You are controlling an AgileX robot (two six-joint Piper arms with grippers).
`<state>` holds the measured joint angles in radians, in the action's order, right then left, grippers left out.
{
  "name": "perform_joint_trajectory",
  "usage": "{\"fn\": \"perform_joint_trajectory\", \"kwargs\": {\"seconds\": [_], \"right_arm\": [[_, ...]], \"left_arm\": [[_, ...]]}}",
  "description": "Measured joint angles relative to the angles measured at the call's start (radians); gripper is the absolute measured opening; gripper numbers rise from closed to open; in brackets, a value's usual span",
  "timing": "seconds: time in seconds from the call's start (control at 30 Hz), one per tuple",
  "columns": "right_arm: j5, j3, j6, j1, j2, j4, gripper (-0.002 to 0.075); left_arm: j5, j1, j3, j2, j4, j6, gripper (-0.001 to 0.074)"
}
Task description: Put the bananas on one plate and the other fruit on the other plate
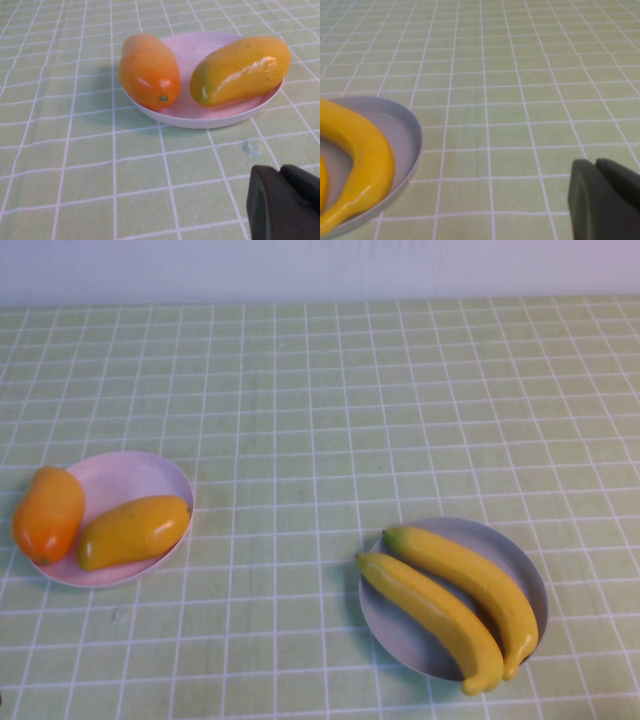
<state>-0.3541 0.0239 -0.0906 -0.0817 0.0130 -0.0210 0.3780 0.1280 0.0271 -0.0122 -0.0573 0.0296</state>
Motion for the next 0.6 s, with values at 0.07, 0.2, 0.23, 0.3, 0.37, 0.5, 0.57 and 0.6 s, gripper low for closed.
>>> {"fn": "perform_joint_trajectory", "kwargs": {"seconds": [0.07,0.2,0.23,0.3,0.37,0.5,0.57,0.6], "right_arm": [[0.0,0.0,0.0,0.0,0.0,0.0,-0.0015],[-0.002,0.0,-0.004,0.0,0.0,0.0,-0.0015],[-0.002,0.0,-0.004,0.0,0.0,0.0,-0.0015],[-0.002,0.0,-0.006,0.0,0.0,0.0,-0.0015],[-0.004,0.0,-0.006,0.0,0.0,0.0,-0.0015],[-0.004,0.0,-0.007,0.0,0.0,0.0,-0.0015],[-0.004,0.0,-0.007,0.0,0.0,0.0,-0.0015],[-0.004,0.0,-0.007,0.0,0.0,0.0,-0.0015]], "left_arm": [[0.0,0.0,0.0,0.0,0.0,0.0,0.0004],[0.0,0.0,0.0,0.0,0.0,0.0,0.0004],[0.0,0.0,0.0,0.0,0.0,0.0,0.0003],[0.0,0.0,0.0,0.0,0.0,0.0,0.0004],[0.0,0.0,0.0,0.0,0.0,0.0,0.0004],[0.0,0.0,0.0,0.0,0.0,0.0,0.0004],[0.0,0.0,0.0,0.0,0.0,0.0,0.0004],[0.0,0.0,0.0,0.0,0.0,0.0,0.0004]]}}
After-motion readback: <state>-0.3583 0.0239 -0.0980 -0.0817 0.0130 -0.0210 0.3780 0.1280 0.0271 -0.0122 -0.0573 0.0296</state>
